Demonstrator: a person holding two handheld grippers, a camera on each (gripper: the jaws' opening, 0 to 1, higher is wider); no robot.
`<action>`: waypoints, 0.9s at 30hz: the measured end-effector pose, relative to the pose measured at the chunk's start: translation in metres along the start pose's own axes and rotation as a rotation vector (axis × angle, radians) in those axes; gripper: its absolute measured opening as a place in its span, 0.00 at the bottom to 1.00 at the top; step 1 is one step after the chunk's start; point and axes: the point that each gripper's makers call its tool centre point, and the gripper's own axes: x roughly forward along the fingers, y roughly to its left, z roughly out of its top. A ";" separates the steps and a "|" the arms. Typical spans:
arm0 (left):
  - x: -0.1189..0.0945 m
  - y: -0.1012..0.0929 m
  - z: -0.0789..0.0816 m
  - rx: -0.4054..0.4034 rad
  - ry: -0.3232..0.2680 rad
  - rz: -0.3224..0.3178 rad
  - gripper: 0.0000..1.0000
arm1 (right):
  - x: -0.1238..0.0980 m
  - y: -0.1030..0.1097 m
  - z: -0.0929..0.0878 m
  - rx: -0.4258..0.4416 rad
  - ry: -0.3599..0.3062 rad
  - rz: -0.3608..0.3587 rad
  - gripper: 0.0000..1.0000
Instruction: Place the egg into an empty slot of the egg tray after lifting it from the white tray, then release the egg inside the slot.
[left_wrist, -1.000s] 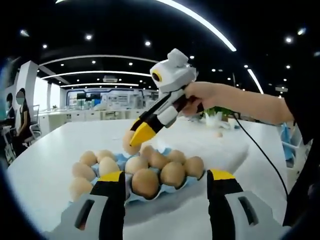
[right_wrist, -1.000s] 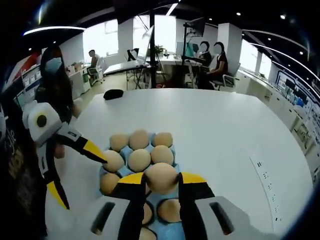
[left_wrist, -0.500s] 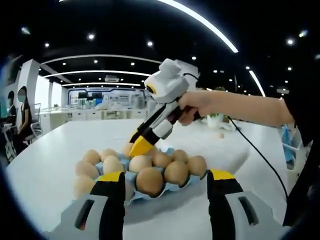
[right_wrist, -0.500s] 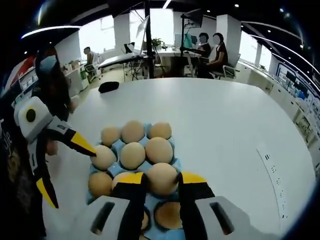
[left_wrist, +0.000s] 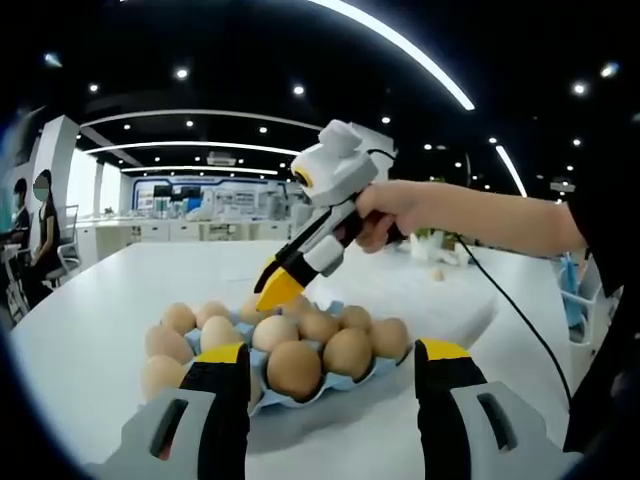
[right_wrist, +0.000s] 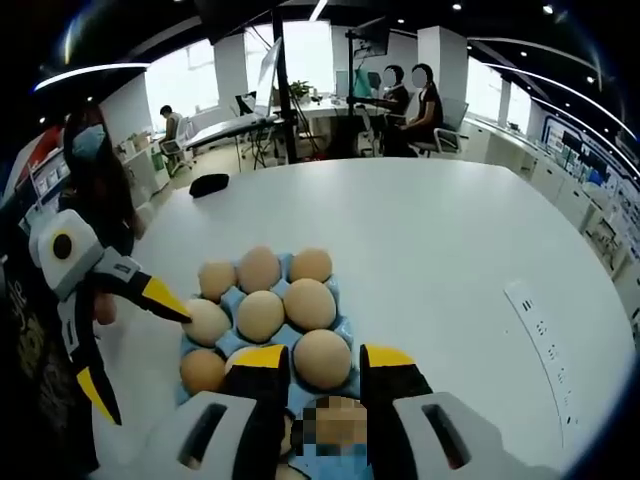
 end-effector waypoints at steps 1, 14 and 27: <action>0.001 0.000 0.000 0.001 0.000 -0.003 0.68 | -0.004 -0.001 -0.001 -0.006 0.000 -0.007 0.29; 0.015 0.006 0.004 0.010 0.011 -0.033 0.68 | -0.052 -0.013 -0.034 0.012 0.007 -0.068 0.31; 0.027 -0.024 0.007 0.042 0.022 -0.062 0.68 | -0.104 -0.012 -0.073 0.059 -0.012 -0.133 0.31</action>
